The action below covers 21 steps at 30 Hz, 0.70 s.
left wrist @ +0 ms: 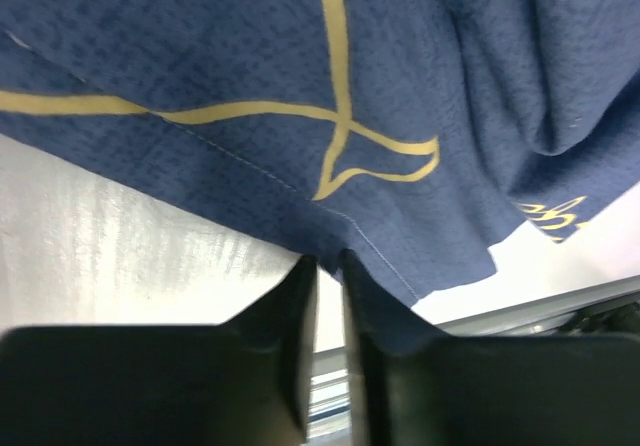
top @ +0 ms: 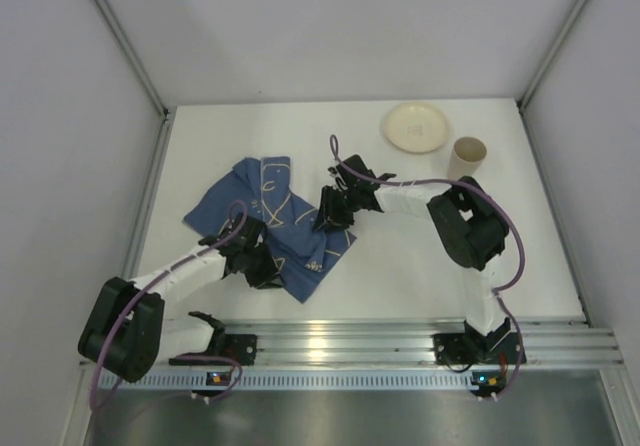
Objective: Set the dinner table for one person
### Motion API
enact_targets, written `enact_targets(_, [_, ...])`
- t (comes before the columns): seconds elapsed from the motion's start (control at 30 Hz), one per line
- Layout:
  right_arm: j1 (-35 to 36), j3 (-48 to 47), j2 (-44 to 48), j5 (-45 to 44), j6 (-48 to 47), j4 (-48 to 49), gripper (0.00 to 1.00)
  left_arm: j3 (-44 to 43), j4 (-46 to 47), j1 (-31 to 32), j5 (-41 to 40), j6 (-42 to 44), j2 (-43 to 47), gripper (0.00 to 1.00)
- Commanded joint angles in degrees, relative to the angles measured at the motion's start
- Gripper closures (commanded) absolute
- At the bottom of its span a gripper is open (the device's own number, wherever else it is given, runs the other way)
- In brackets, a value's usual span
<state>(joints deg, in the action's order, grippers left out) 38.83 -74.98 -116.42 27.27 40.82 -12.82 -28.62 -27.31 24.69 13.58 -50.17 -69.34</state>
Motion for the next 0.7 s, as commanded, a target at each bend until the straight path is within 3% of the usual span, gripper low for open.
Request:
enact_targets(0.0, [1.34,-3.15,-0.47,-0.11,1.45,2.01,0.69,1.99,-0.29,0.19,-4.44,2.27,-2.29,0.83])
enact_targets(0.1, [1.34,-4.91,-0.39,-0.37,1.02,0.35,0.85,1.20,-0.72,0.19,-4.88,2.97,-3.69,0.99])
enact_targets(0.17, [1.08,-6.23,0.05,-0.81,0.32,-1.84,0.94,0.06,-1.51,0.19,-5.32,3.59,-4.48,1.00])
enact_targets(0.27, [-0.24,-6.85,1.63,-2.04,-0.56,-3.96,1.00,-1.43,-4.06,0.19,-6.63,4.64,-5.19,1.00])
enact_targets(0.47, [-8.05,-4.92,7.42,-4.06,-0.21,-6.60,1.00,-5.30,-10.12,-0.08,-5.50,4.91,-6.94,1.00])
enact_targets(0.67, [-20.79,0.88,18.30,-11.26,-1.26,-13.88,1.00,-12.15,-14.96,-0.17,-8.04,5.61,-7.39,1.00])
